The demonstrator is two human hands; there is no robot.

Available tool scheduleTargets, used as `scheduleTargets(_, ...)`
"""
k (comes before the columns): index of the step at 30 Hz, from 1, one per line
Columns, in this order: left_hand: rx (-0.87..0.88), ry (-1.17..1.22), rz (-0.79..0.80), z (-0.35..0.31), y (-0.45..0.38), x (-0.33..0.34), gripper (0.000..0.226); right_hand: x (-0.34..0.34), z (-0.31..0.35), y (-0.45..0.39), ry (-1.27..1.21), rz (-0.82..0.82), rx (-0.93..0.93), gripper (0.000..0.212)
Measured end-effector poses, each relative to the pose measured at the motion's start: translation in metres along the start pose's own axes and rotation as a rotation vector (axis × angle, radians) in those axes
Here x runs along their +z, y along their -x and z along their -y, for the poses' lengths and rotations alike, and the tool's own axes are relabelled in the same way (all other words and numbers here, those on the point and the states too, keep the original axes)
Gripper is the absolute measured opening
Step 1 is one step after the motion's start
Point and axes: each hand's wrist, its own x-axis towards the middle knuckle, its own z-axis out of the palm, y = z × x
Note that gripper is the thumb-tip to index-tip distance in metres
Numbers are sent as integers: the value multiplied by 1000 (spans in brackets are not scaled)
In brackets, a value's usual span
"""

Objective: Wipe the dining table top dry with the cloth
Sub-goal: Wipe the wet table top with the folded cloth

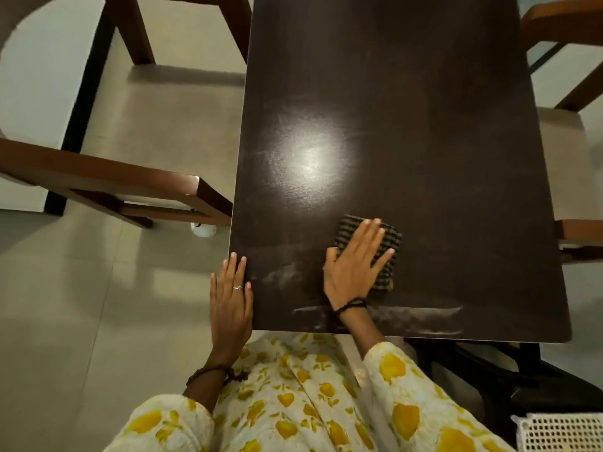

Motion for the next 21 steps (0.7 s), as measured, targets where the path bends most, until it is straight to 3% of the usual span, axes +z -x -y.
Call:
scheduleTargets(4,-19,7,-32,0,0,2,50,10,69,21,20,50,-174,80)
scheduleTargets(8,-223,35,-143,-2,5,6,52,15,127,27,28,94,-260,91)
scheduleTargets(11,-349,154,-215,1,8,13,39,16,155,29,55,140,-316,89)
scheduleTargets(17,-320,318,-249,6,16,19,23,24,139,54,111,217,-654,75)
scheduleTargets(21,-284,325,-232,5,17,17,23,19,105,69,-24,302,-773,81)
